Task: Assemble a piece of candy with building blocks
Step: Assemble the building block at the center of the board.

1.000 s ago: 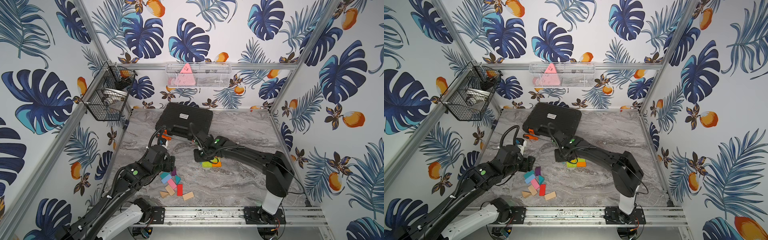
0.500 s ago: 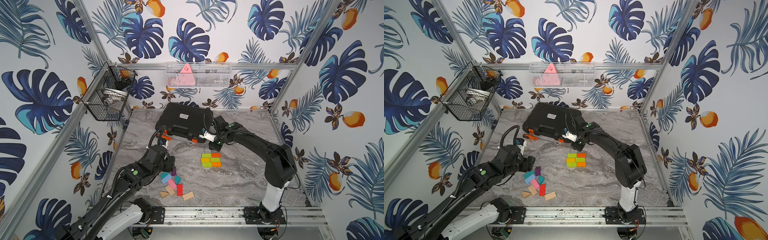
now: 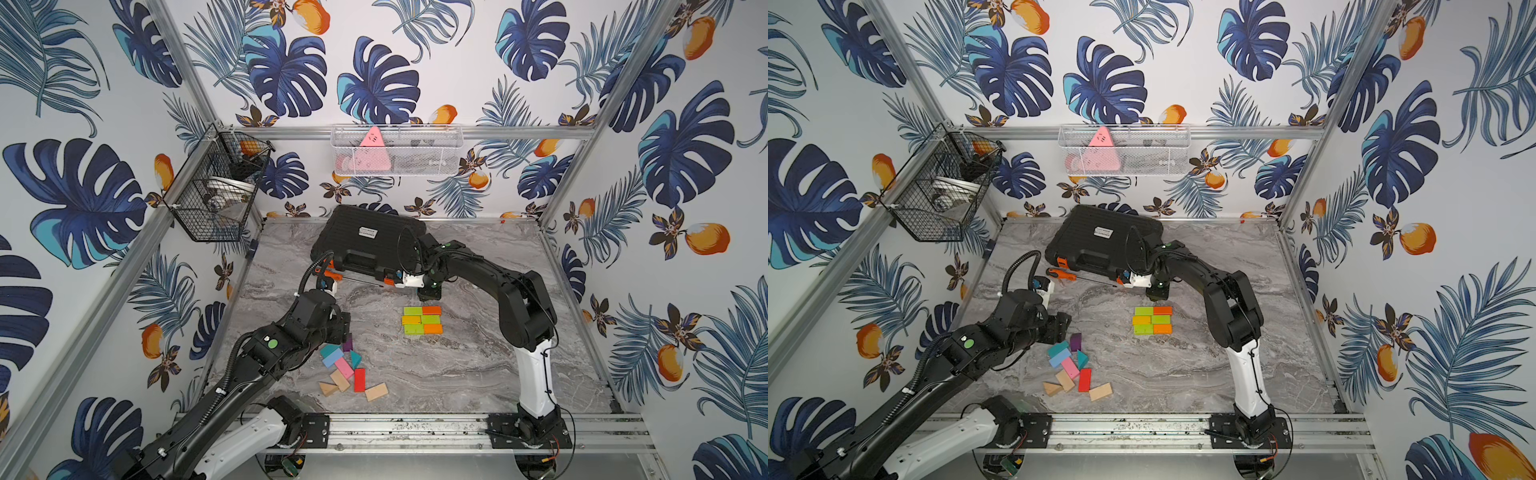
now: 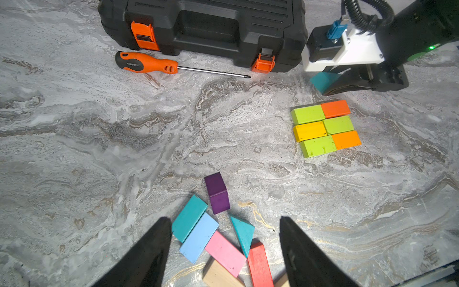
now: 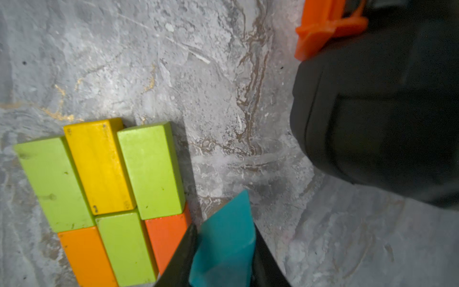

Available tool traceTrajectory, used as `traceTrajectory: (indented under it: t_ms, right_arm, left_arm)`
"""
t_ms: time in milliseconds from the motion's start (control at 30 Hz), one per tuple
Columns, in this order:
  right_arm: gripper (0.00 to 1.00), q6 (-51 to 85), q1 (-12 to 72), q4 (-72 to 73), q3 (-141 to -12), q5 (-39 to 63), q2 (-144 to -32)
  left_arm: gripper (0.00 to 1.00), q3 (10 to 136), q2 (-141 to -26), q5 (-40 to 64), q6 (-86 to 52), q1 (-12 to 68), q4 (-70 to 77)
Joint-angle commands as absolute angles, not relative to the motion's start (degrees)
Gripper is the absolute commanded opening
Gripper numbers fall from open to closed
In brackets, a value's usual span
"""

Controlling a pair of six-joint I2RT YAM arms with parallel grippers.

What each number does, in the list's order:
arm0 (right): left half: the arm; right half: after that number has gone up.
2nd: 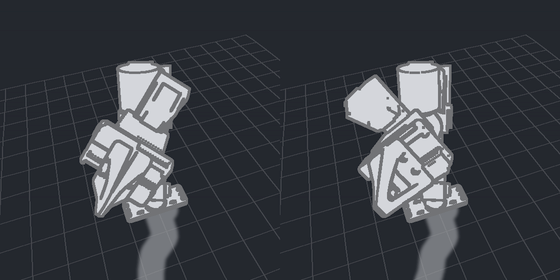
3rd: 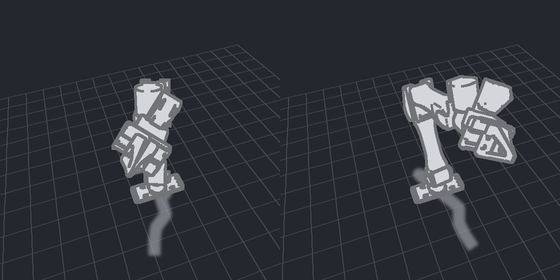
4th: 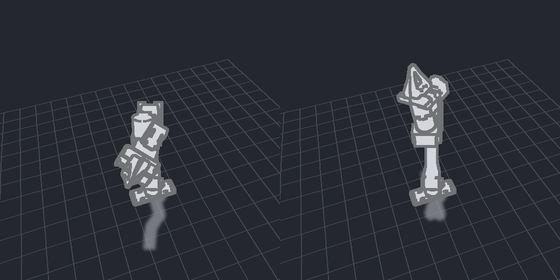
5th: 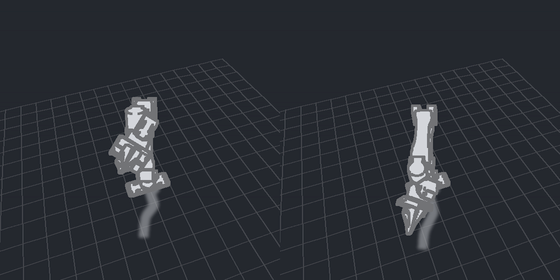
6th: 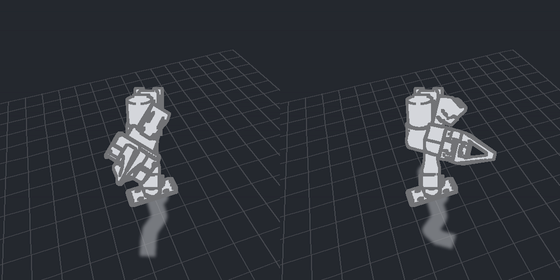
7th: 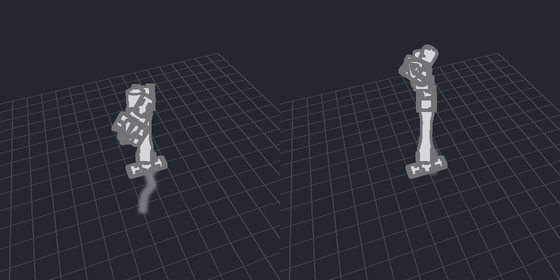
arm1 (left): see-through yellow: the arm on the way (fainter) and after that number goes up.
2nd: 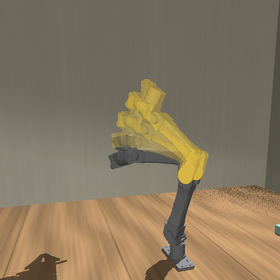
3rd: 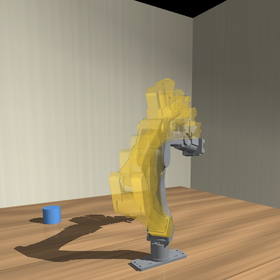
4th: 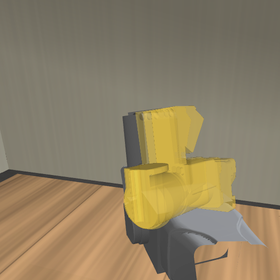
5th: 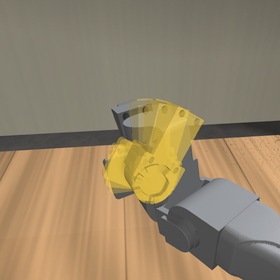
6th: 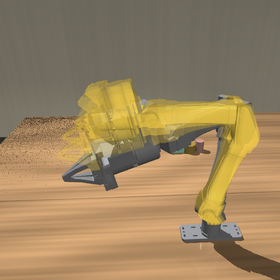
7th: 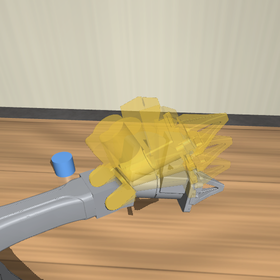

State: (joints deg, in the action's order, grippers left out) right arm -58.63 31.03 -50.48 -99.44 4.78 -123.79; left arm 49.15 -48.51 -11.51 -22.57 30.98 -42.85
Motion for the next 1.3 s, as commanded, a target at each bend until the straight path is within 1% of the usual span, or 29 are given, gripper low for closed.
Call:
traceTrajectory:
  t_ms: [0, 300, 367, 500, 567, 600, 733, 867, 1000, 1167, 1267]
  right_arm:
    - [0.21, -61.2, 30.9, -53.1, -100.5, 6.1, -125.1]
    - [0.26, -61.4, 30.9, -51.2, -99.2, 7.5, -125.5]
    - [0.3, -61.1, 30.9, -51.3, -99.7, 7.7, -125.8]
    - [0.34, -60.9, 30.9, -51.6, -100.8, 7.7, -126.6]
    - [0.41, -60.6, 30.9, -51.4, -100.7, 7.8, -126.4]
    - [0.43, -60.7, 30.9, -51.8, -100.8, 8.3, -126.3]
    - [0.48, -60.3, 30.9, -51.4, -100.5, 8.9, -126.0]
    - [0.49, -60.5, 30.9, -50.7, -99.8, 8.7, -125.1]
    - [0.49, -60.0, 30.5, -50.4, -99.9, 12.1, -123.5]
    - [0.49, -59.8, 30.4, -50.4, -100.1, 11.2, -123.1]
    - [0.49, -58.5, 30.3, -50.1, -99.7, 12.5, -122.3]
  left_arm:
    - [0.73, 49.0, -48.6, -11.0, -21.9, 30.9, -41.7]
    - [0.73, 49.1, -49.0, -10.5, -21.7, 30.9, -41.6]
    - [0.73, 49.3, -49.2, -10.5, -21.7, 30.9, -41.4]
    - [0.73, 49.1, -49.0, -10.5, -21.7, 30.9, -41.5]
    - [0.73, 49.1, -49.0, -10.5, -21.7, 30.9, -41.4]
    - [0.73, 49.1, -49.1, -10.5, -21.7, 30.9, -41.5]
    - [0.73, 49.2, -49.1, -10.4, -21.6, 30.9, -41.5]
    - [0.73, 49.1, -49.0, -10.4, -21.6, 30.9, -41.5]
    - [0.73, 49.2, -49.1, -10.4, -21.5, 30.9, -41.4]
    - [0.73, 49.2, -49.2, -10.3, -21.5, 30.9, -41.5]
    - [0.73, 49.1, -49.1, -10.3, -21.6, 30.9, -41.4]
